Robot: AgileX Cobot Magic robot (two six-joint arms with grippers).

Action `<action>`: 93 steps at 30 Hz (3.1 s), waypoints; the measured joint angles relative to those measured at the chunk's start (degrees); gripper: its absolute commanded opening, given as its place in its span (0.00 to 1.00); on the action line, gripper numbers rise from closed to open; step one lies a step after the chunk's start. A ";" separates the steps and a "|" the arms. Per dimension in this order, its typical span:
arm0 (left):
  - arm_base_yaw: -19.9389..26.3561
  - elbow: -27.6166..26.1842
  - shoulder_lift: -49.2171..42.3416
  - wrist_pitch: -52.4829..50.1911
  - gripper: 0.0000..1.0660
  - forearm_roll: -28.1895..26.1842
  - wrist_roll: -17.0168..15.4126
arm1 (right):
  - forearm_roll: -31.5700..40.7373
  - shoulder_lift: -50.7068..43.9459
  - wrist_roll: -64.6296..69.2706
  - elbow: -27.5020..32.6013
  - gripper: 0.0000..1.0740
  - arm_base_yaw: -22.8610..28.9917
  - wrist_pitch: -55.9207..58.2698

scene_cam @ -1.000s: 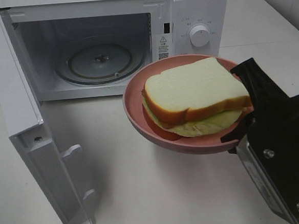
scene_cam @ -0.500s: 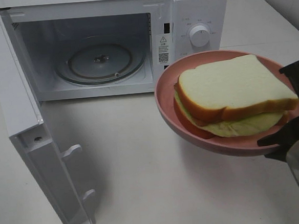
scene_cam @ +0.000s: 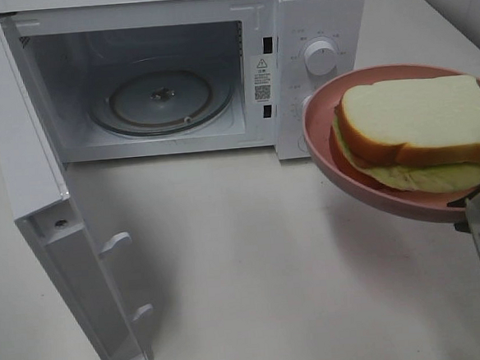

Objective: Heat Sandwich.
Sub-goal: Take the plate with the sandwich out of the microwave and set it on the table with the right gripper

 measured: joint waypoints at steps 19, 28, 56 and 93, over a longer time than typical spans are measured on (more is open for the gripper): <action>0.00 0.00 0.00 0.00 0.94 0.00 0.00 | -10.66 -0.06 25.73 0.00 0.00 0.00 13.64; 0.00 0.00 0.00 0.00 0.94 0.00 0.00 | -15.64 1.49 40.34 0.00 0.00 0.00 21.43; 0.00 0.00 0.00 0.00 0.94 0.00 0.00 | -20.00 25.38 72.19 -9.22 0.00 0.00 23.38; 0.00 0.00 0.00 0.00 0.94 0.00 0.00 | -21.37 36.44 83.42 -15.24 0.00 -18.91 17.19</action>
